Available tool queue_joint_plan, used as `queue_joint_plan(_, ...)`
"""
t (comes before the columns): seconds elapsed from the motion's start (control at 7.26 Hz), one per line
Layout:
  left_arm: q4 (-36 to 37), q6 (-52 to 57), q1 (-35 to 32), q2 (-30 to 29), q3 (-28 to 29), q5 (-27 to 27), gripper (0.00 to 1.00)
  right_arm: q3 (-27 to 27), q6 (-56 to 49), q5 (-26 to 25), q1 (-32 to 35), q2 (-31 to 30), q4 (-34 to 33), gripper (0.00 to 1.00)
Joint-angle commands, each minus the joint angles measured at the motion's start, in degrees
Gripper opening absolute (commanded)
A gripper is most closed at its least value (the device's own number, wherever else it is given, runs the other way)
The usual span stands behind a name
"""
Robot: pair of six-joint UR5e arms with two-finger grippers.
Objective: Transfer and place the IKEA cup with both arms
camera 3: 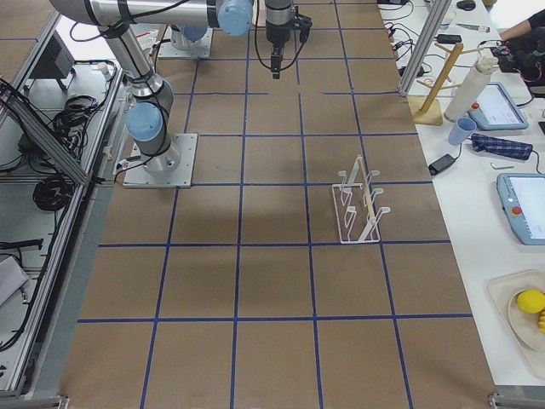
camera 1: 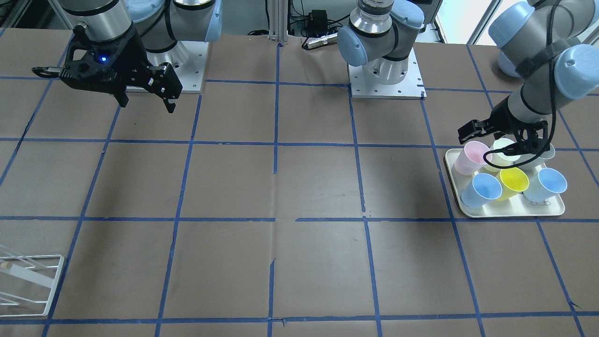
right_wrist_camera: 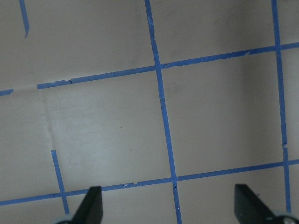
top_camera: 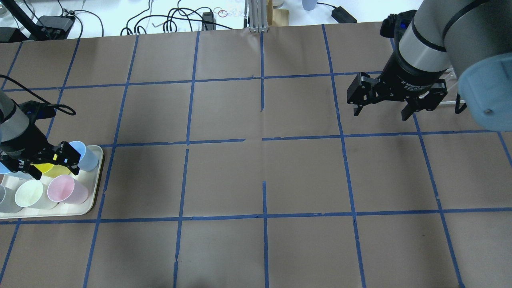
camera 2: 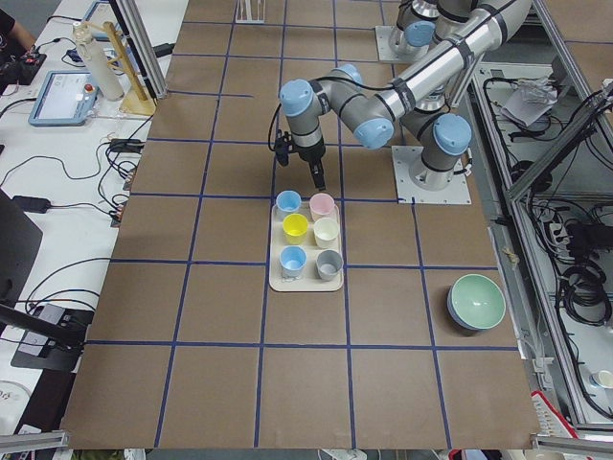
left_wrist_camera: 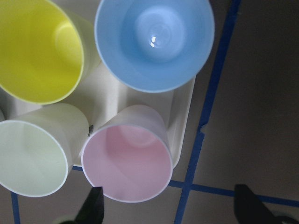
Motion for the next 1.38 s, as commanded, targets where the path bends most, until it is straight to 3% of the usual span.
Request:
queue_joint_plan(0.0, -15.03, -10.11, -7.62, 0.25, 12.89, -0.62, 1.00, 0.09, -0.04, 0.06, -0.02, 0.00, 0.02, 1.00)
queue_joint_plan(0.14, -17.86, -16.71, -11.92, -0.02, 16.86, -4.02, 1.00, 0.00, -0.04, 0.14, -0.02, 0.00, 0.02, 1.00)
queue_joint_plan(0.41, -16.76, -25.89, -22.20, -0.02, 20.05, -4.93, 1.00, 0.00, -0.04, 0.15, -0.10, 0.00, -0.06, 1.00)
queue_joint_plan(0.69, -7.30, -25.22, -30.21, 1.03, 19.01, -5.37, 1.00, 0.09, 0.31, 0.15, -0.10, -0.09, -0.06, 1.00)
queue_joint_plan(0.83, -6.39, -24.95, -31.81, 0.95, 18.92, -5.45, 1.00, 0.00, 0.40, 0.06, -0.10, -0.09, -0.15, 1.00)
queue_joint_plan(0.96, -6.38, -25.04, -32.09, 1.21, 19.27, -10.33, 1.00, 0.09, 0.40, -0.20, -0.10, -0.09, -0.15, 1.00)
queue_joint_plan(1.24, -6.55, -24.95, -32.09, 1.73, 18.84, -9.87, 1.00, 0.09, 0.40, -0.47, -0.10, 0.00, -0.15, 1.00)
